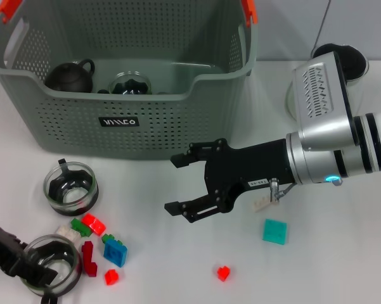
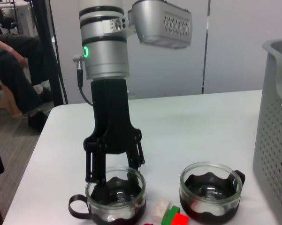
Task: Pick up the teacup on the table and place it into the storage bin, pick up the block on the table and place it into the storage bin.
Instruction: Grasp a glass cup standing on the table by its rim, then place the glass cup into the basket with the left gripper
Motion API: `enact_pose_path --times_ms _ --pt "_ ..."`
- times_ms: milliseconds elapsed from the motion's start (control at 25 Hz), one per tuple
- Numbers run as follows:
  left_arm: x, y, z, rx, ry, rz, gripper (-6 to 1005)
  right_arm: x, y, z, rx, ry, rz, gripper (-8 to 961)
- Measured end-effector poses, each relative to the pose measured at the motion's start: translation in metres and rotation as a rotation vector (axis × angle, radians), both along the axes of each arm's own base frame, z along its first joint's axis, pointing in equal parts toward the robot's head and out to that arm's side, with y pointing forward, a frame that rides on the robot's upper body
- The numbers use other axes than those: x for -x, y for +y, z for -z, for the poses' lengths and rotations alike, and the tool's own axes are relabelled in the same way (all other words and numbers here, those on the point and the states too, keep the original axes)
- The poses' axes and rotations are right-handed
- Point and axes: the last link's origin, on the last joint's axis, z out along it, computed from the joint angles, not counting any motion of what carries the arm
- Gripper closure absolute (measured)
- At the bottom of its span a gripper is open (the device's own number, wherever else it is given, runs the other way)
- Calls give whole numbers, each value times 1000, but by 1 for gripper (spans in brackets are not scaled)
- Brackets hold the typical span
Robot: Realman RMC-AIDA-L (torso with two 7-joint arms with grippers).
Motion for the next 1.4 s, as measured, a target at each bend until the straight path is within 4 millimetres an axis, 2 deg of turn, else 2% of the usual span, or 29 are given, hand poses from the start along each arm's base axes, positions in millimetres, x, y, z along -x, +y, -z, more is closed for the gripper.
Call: enact_pose_path --times_ms 480,720,800,1400 --pt "3 6 0 -39 36 -29 190 3 2 -3 -7 13 -2 38" --pt "4 9 2 -38 49 -22 365 4 2 -4 -9 23 -2 37" --pt "4 10 2 -38 52 -20 564 4 3 -4 -11 23 -1 37" --pt "2 14 -1 -45 55 -15 916 5 4 -5 -17 23 -6 37"
